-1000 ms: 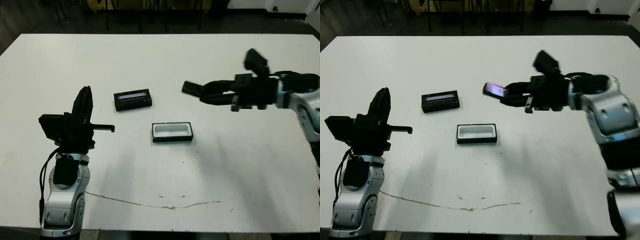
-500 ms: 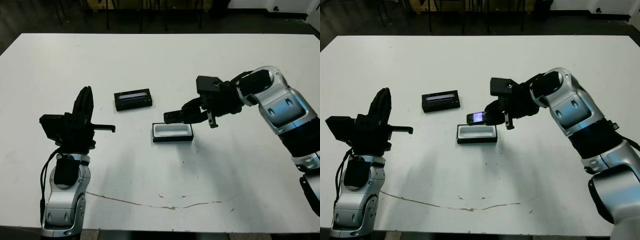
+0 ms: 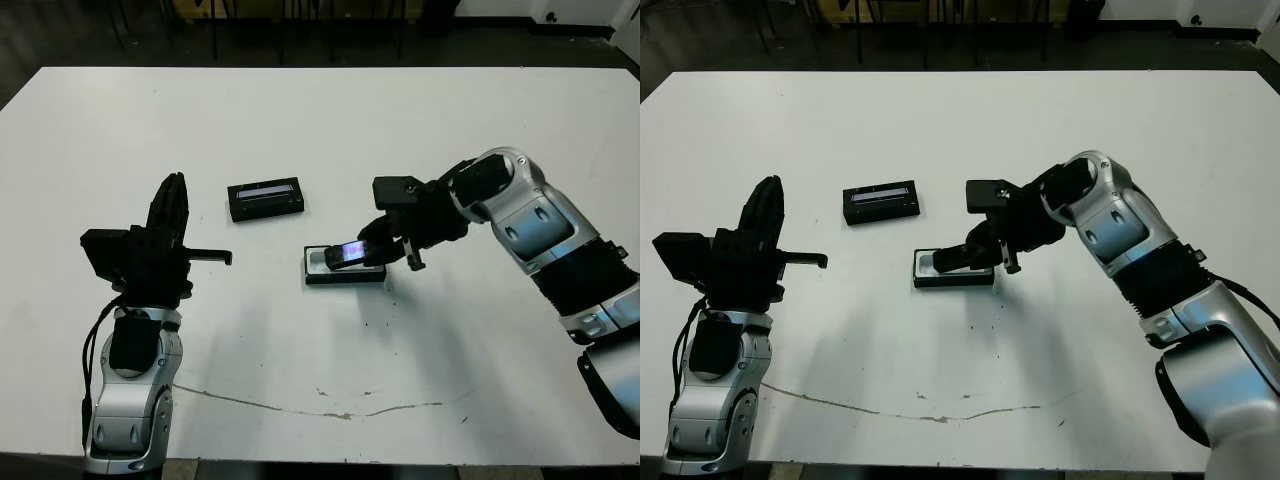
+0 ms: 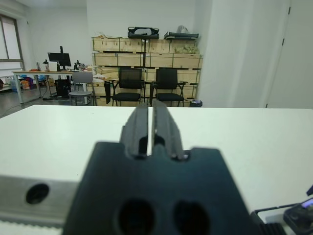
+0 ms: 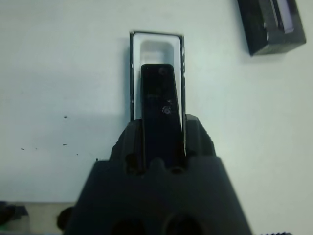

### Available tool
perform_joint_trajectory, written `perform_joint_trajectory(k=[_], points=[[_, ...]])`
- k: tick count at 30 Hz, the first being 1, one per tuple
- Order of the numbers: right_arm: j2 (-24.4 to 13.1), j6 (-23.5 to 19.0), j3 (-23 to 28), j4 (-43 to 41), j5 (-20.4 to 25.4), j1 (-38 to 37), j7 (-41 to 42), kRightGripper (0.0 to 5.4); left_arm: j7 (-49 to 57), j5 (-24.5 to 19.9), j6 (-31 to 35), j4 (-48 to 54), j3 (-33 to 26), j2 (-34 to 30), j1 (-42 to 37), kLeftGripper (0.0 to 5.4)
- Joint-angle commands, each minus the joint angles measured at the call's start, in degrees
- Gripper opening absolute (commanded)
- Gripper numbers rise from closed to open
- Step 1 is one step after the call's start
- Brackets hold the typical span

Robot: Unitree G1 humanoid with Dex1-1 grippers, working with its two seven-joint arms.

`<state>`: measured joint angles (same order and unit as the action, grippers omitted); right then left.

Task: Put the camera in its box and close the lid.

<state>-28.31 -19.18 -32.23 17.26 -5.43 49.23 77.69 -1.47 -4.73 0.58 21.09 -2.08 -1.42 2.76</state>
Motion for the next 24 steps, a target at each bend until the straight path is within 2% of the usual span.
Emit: perform_joint_trajectory(k=[1, 8, 20, 24], points=[[0.53, 0.97, -0.54, 0.89, -1.38, -0.87, -0.8, 0.8, -0.01, 0.1, 0.62, -0.69, 0.06, 0.02, 0.5, 0.0], [1.33, 1.4, -0.31, 0.7, -2.22, -1.18, -1.03, 0.8, -0.29, -0.05, 0.28, -1.14, 0.07, 0.03, 0.36, 0.0], [5.13, 2.69, -1.8, 0.91, -3.26, -1.11, -1.76, 0.8, 0.07, 0.37, -0.32, -1.32, 0.47, 0.32, 0.77, 0.0], [6.38, 1.59, -2.42, 0.53, -3.83, -0.8, -1.48, 0.8, 0.14, 0.53, -0.02, -0.9, 0.54, 0.25, 1.04, 0.0]])
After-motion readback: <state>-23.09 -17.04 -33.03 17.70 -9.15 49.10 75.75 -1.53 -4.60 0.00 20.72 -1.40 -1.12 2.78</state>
